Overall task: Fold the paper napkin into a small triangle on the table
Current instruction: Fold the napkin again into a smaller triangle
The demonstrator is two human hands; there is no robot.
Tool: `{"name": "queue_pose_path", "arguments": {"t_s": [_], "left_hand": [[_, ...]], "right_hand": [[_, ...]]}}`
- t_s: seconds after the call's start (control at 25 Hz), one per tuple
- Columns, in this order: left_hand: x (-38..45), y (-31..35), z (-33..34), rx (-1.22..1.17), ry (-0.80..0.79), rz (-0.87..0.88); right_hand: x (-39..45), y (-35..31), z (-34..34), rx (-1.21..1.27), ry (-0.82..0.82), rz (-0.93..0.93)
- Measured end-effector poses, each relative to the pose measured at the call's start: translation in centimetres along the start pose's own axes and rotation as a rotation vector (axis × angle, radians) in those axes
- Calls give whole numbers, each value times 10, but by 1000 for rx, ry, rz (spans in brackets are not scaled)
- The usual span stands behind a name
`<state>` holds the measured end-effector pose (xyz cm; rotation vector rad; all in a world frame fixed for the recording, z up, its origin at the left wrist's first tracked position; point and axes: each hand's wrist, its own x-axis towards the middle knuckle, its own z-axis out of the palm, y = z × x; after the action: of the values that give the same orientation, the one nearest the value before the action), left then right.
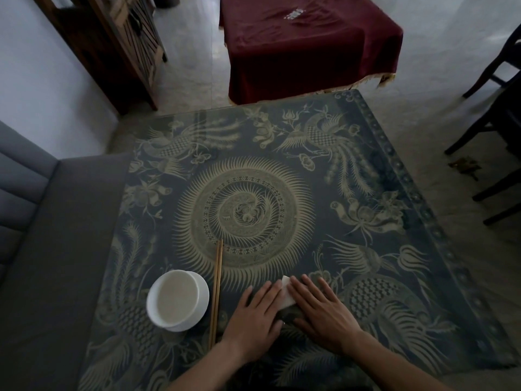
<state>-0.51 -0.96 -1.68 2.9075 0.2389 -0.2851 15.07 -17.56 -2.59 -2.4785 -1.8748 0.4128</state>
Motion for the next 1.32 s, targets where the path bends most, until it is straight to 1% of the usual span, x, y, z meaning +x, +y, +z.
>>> {"name": "queue_pose_path", "arguments": {"t_s": [0.16, 0.4, 0.56, 0.72, 0.88, 1.0, 1.16, 1.32], "left_hand": [[12, 5, 3, 70, -58, 14], [-32, -9, 14, 128, -92, 88], [-40, -7, 15, 100, -56, 68], [-25, 1, 9, -13, 34, 14], [-2, 19, 9, 57, -13, 78], [5, 27, 11, 103, -53, 50], [-4, 21, 13, 107, -48, 22], [-24, 6, 19, 90, -41, 49]], "right_hand": [[-1, 1, 2, -8, -3, -2], [0, 3, 7, -21, -7, -3], [0, 4, 8, -24, 3, -8], [-8, 0, 7, -17, 51, 38], [-23, -10, 17, -4, 42, 48], [-24, -12, 18, -8, 33, 71], [-29, -6, 17, -14, 42, 81], [-43, 12, 16, 10, 53, 164]]}}
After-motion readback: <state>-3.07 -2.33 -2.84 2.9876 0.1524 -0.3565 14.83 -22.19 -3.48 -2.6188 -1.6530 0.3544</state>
